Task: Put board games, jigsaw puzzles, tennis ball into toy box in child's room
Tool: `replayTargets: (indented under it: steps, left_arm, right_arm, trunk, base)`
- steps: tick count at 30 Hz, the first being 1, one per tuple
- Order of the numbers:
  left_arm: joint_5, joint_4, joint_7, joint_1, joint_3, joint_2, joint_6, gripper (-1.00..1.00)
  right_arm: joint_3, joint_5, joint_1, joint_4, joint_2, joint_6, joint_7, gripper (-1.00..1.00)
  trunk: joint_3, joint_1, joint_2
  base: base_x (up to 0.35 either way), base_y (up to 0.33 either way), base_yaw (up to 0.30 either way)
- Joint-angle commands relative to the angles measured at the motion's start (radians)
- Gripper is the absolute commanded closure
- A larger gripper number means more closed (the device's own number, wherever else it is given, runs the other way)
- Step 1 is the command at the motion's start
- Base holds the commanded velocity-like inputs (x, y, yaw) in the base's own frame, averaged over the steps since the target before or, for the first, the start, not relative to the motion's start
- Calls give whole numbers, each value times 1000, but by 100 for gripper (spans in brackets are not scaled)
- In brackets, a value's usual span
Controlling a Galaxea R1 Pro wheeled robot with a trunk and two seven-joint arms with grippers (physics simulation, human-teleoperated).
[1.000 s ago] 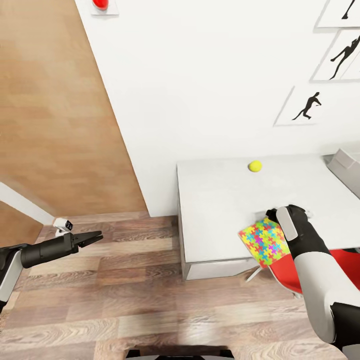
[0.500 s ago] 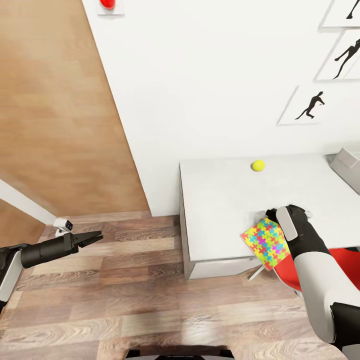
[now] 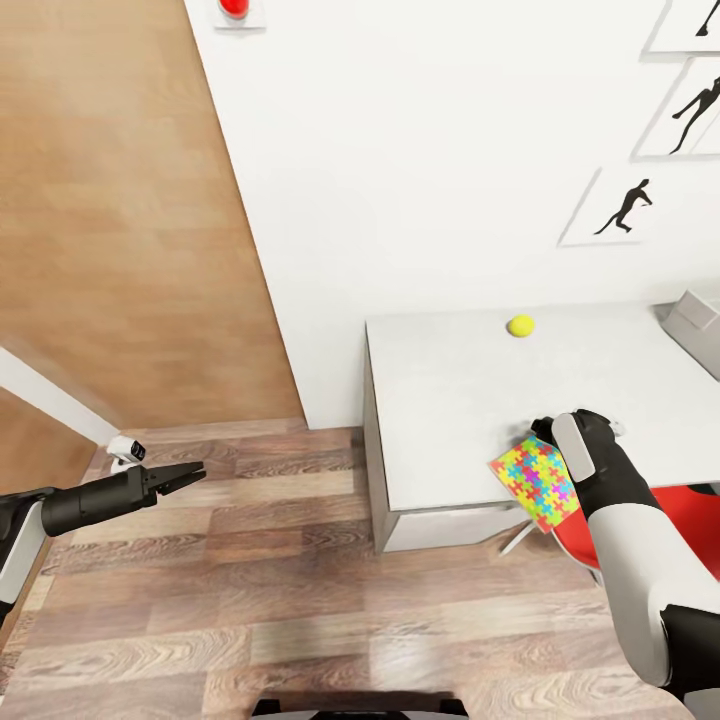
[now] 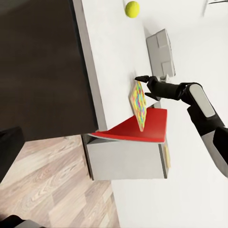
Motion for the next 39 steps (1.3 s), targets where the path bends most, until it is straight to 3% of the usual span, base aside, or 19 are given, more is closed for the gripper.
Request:
replayTargets:
  steps: [1,15,30,34,39]
  left_arm:
    - [2,0,-2,-1,0,0,8,-100]
    - [2,0,-2,-1,0,0,8,-100]
    - [2,0,-1,-1,0,0,8,-100]
    - [2,0,-1,-1,0,-1,7,-100]
    - [3,0,-1,-1,-1,-1,7,-100]
  right_arm:
    - [1,-32,0,48,0,-1,-7,-100]
    - [1,-26,0,48,5,-10,-8,-100]
    - [-1,-28,0,34,6,-12,-8,-100]
    - [-1,-28,0,-1,7,-9,-10,-100]
    - [0,-30,12,-111,10,3,-16,-100]
  trunk:
    - [-2,1,-1]
    - [-1,1,-1]
    - [21,1,-1]
    - [27,1,-1]
    - [35,1,-1]
  base:
    - [-5,5,0]
    - [-32,52,0]
    - [0,0,0]
    - [0,0,0]
    - [0,0,0]
